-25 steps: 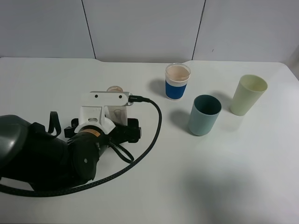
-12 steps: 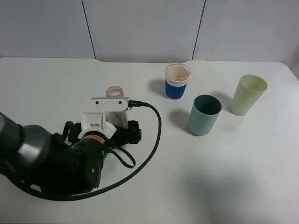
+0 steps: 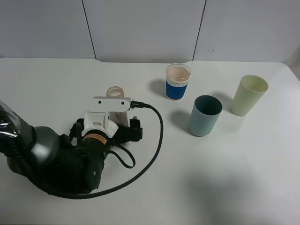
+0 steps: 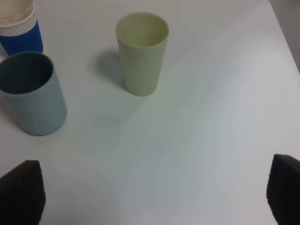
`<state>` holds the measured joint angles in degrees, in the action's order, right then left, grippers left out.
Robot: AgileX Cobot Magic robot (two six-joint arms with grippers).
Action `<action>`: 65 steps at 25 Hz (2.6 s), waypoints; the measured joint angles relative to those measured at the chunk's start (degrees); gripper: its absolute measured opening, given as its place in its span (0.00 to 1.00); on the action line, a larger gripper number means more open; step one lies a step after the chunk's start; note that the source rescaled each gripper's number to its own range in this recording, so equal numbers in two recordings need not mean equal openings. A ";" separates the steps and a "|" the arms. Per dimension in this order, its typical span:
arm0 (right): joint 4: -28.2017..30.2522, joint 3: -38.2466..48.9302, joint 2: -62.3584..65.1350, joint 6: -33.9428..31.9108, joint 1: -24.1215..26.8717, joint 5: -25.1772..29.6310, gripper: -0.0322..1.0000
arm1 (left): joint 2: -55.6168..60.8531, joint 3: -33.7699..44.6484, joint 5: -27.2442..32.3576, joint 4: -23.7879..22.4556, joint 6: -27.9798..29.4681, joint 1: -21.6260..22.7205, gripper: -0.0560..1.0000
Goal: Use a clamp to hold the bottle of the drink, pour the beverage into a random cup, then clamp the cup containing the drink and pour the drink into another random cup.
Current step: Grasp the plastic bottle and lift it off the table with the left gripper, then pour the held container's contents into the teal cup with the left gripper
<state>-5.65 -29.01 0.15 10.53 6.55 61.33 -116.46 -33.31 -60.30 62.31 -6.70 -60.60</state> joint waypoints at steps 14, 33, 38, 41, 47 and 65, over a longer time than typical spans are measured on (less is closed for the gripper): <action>0.00 0.00 0.00 0.00 0.00 0.00 0.82 | -2.11 0.00 -0.11 -3.50 7.35 2.10 0.82; 0.00 0.00 0.00 0.00 0.00 0.00 0.82 | -0.99 0.00 0.34 -5.71 -4.98 2.15 0.08; 0.00 0.00 0.00 0.00 0.00 0.00 0.82 | 3.66 0.05 0.88 -2.77 -18.94 2.15 0.08; 0.00 0.00 0.00 0.00 0.00 0.00 0.82 | 5.46 0.05 0.88 0.48 -26.09 2.15 0.08; 0.00 0.00 0.00 0.00 0.00 0.00 0.82 | 11.49 0.16 -0.07 5.99 -46.50 3.62 0.08; 0.00 0.00 0.00 0.00 0.00 0.00 0.82 | 16.47 -15.37 2.00 15.07 -72.70 9.20 0.08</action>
<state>-5.65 -29.01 0.15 10.53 6.55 61.33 -99.99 -48.68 -58.30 77.38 -79.40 -51.40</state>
